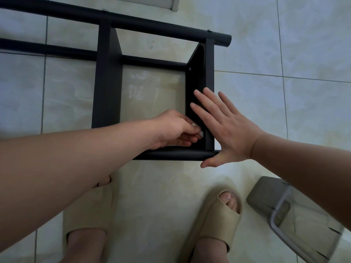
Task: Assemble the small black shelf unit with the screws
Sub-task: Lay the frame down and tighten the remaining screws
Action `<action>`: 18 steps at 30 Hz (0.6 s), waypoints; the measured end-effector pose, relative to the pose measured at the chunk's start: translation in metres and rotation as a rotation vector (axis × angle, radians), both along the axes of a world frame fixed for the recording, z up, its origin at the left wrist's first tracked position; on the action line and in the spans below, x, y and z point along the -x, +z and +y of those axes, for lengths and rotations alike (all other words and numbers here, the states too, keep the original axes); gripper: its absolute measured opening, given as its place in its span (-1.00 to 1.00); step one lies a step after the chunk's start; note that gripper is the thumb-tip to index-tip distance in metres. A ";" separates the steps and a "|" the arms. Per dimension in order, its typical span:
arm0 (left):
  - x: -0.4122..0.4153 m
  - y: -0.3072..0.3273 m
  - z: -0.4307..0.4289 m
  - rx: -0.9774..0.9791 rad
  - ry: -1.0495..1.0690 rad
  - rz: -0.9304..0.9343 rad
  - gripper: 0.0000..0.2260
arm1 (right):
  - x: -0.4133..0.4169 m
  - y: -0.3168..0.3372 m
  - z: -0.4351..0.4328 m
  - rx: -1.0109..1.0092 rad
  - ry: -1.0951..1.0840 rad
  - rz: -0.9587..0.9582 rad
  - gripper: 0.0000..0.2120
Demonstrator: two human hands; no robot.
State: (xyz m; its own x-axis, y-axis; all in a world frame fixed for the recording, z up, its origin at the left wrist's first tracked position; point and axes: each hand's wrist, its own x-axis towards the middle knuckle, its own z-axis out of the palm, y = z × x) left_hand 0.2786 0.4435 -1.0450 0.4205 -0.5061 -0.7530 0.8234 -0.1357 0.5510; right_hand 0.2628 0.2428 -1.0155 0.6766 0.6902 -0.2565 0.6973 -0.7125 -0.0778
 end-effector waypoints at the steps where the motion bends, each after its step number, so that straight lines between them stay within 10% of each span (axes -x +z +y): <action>1: -0.001 0.000 0.000 0.011 0.010 0.022 -0.96 | 0.000 0.000 0.000 -0.001 0.001 0.000 0.27; 18: -0.007 0.008 0.005 -0.049 -0.230 -0.203 -0.86 | -0.001 0.000 0.000 0.005 0.004 -0.004 0.27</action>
